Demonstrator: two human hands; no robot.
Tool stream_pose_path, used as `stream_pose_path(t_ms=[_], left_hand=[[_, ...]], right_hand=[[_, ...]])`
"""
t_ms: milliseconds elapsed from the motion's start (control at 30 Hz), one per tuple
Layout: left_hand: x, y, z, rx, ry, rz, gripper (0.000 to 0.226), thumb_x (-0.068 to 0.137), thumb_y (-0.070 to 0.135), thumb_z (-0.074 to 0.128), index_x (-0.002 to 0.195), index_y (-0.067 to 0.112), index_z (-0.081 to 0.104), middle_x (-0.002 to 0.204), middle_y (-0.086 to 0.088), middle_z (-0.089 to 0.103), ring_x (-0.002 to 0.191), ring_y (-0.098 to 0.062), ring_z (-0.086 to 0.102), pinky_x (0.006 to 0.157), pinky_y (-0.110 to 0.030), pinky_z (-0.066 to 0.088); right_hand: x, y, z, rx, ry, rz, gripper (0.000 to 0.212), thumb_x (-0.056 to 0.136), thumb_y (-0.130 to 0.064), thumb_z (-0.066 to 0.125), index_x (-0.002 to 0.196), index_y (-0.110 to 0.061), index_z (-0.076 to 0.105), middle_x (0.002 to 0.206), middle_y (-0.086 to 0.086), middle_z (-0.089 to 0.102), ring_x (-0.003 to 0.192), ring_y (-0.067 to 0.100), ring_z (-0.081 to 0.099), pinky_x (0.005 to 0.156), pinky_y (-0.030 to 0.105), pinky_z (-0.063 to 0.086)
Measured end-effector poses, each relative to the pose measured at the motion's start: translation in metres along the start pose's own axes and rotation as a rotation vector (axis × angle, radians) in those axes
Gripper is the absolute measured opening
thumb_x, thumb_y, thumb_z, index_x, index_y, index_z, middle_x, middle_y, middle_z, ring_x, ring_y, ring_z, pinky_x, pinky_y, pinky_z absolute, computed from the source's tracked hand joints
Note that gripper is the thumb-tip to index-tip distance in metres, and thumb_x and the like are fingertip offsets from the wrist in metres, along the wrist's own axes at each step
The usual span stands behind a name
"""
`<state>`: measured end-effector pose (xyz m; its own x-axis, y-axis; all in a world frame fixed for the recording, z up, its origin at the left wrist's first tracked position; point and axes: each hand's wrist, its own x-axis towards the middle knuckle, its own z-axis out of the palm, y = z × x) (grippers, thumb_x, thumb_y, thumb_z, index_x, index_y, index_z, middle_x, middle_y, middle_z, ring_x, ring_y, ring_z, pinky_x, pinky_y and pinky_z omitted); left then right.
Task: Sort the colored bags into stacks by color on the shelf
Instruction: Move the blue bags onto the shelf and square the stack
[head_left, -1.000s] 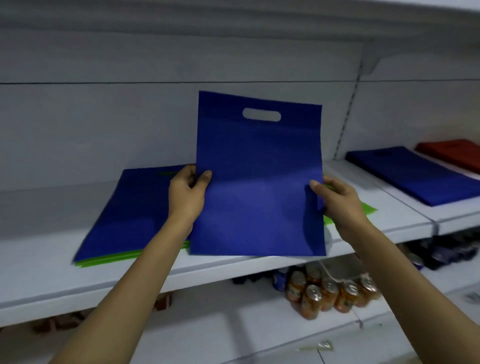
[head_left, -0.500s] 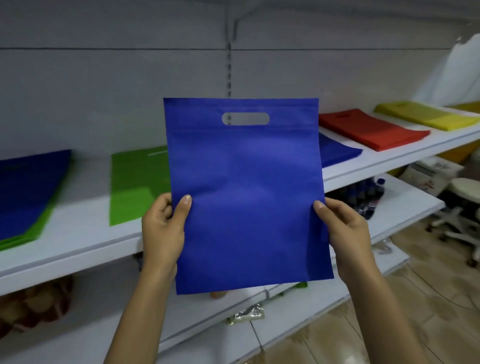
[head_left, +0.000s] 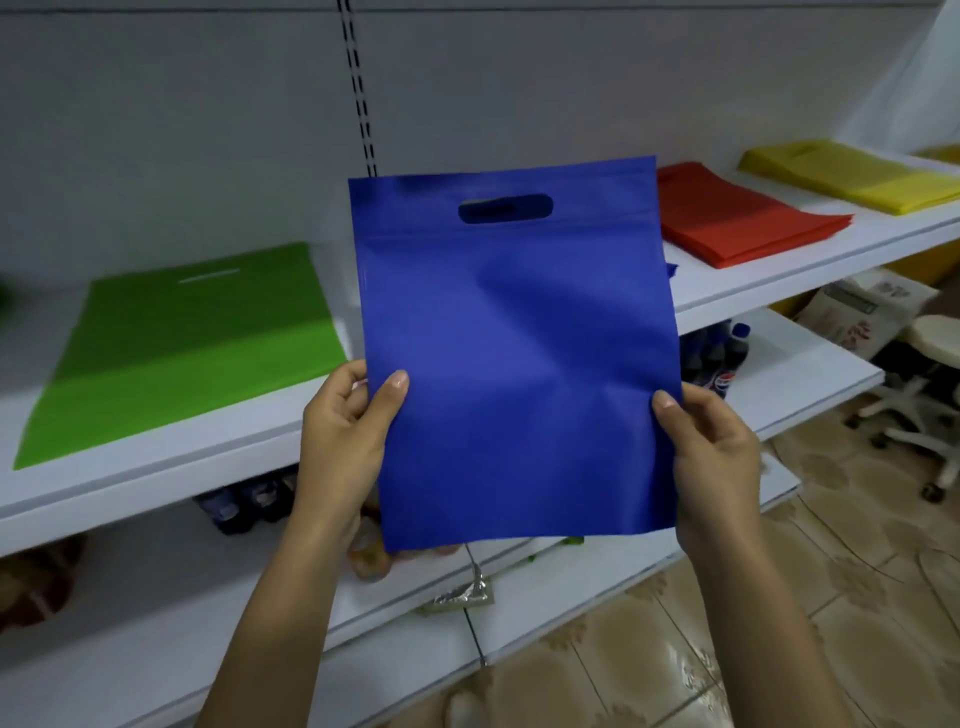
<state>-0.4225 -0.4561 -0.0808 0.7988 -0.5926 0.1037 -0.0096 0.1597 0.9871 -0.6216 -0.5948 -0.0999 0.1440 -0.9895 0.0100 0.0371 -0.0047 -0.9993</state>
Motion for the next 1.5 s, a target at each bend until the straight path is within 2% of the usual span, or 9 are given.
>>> stream_pose_path(t_ms=[167, 333, 533, 767, 967, 1133, 1267, 1433, 1500], left_hand=[[0.039, -0.006, 0.020, 0.037, -0.008, 0.030, 0.021, 0.094, 0.011, 0.057, 0.112, 0.022, 0.056, 0.092, 0.011, 0.074, 0.081, -0.006, 0.071, 0.064, -0.018, 0.056], [0.080, 0.006, 0.032, 0.233, -0.067, 0.127, 0.059, 0.091, 0.014, 0.060, 0.137, 0.037, 0.031, 0.101, 0.010, 0.067, 0.083, -0.001, 0.068, 0.066, -0.018, 0.056], [0.127, 0.013, 0.050, 0.484, -0.111, 0.196, 0.033, 0.090, 0.025, 0.063, 0.116, 0.042, 0.056, 0.104, -0.004, 0.066, 0.090, -0.021, 0.064, 0.080, -0.042, 0.056], [0.150, 0.015, 0.088, 0.660, -0.054, 0.211, 0.043, 0.091, 0.031, 0.061, 0.133, 0.028, 0.053, 0.130, 0.013, 0.055, 0.109, -0.008, 0.052, 0.091, -0.021, 0.039], [0.167, 0.008, 0.108, 0.756, -0.060, 0.097, 0.057, 0.092, 0.037, 0.058, 0.144, 0.023, 0.039, 0.145, 0.007, 0.042, 0.124, -0.010, 0.044, 0.098, -0.018, 0.035], [0.162, -0.002, 0.127, 0.402, 0.032, -0.098, 0.069, 0.092, 0.033, 0.058, 0.150, 0.026, 0.022, 0.151, 0.009, 0.032, 0.137, -0.011, 0.032, 0.096, -0.016, 0.033], [0.156, -0.010, 0.136, 0.045, 0.097, -0.211, 0.070, 0.092, 0.041, 0.056, 0.152, 0.029, 0.021, 0.153, 0.003, 0.034, 0.129, -0.013, 0.047, 0.089, -0.022, 0.044], [0.151, -0.010, 0.151, 0.097, 0.174, -0.194, 0.058, 0.094, 0.042, 0.052, 0.146, 0.029, 0.032, 0.136, 0.010, 0.049, 0.104, -0.001, 0.058, 0.070, -0.014, 0.048], [0.146, -0.008, 0.154, 0.250, 0.169, -0.143, 0.060, 0.092, 0.042, 0.054, 0.146, 0.030, 0.032, 0.136, 0.012, 0.046, 0.106, 0.005, 0.051, 0.079, -0.009, 0.046]], right_hand=[[0.052, -0.008, 0.013, -0.028, -0.002, -0.026, 0.011, 0.094, -0.023, 0.059, 0.098, -0.021, 0.069, 0.079, -0.019, 0.070, 0.075, 0.001, 0.066, 0.068, 0.024, 0.049], [0.111, -0.026, 0.030, -0.063, -0.020, -0.122, 0.009, 0.092, -0.017, 0.062, 0.096, -0.020, 0.070, 0.077, -0.018, 0.071, 0.071, -0.004, 0.065, 0.069, 0.024, 0.047], [0.163, -0.035, 0.053, -0.139, -0.080, -0.206, 0.012, 0.095, -0.015, 0.057, 0.099, -0.019, 0.067, 0.086, -0.016, 0.066, 0.065, -0.011, 0.061, 0.062, 0.017, 0.044], [0.222, -0.043, 0.061, -0.258, -0.080, -0.313, 0.019, 0.093, -0.018, 0.059, 0.110, -0.020, 0.067, 0.093, -0.001, 0.069, 0.088, 0.019, 0.065, 0.080, 0.040, 0.054], [0.259, -0.043, 0.068, -0.552, -0.161, -0.410, 0.035, 0.093, -0.025, 0.059, 0.126, -0.012, 0.061, 0.113, 0.007, 0.067, 0.100, 0.022, 0.061, 0.084, 0.037, 0.050], [0.286, -0.032, 0.061, -0.673, -0.340, -0.374, 0.048, 0.092, -0.033, 0.060, 0.134, -0.010, 0.053, 0.131, 0.007, 0.059, 0.117, 0.024, 0.055, 0.090, 0.037, 0.046], [0.300, -0.027, 0.051, -0.663, -0.387, -0.374, 0.053, 0.091, -0.035, 0.061, 0.138, -0.013, 0.049, 0.138, 0.005, 0.054, 0.120, 0.023, 0.053, 0.092, 0.036, 0.044], [0.310, -0.023, 0.046, -0.633, -0.481, -0.380, 0.050, 0.091, -0.036, 0.061, 0.135, -0.014, 0.053, 0.123, 0.006, 0.063, 0.093, 0.015, 0.058, 0.076, 0.028, 0.045], [0.312, -0.024, 0.044, -0.627, -0.516, -0.393, 0.053, 0.089, -0.041, 0.060, 0.136, -0.016, 0.052, 0.123, 0.005, 0.064, 0.091, 0.013, 0.058, 0.073, 0.025, 0.045]])
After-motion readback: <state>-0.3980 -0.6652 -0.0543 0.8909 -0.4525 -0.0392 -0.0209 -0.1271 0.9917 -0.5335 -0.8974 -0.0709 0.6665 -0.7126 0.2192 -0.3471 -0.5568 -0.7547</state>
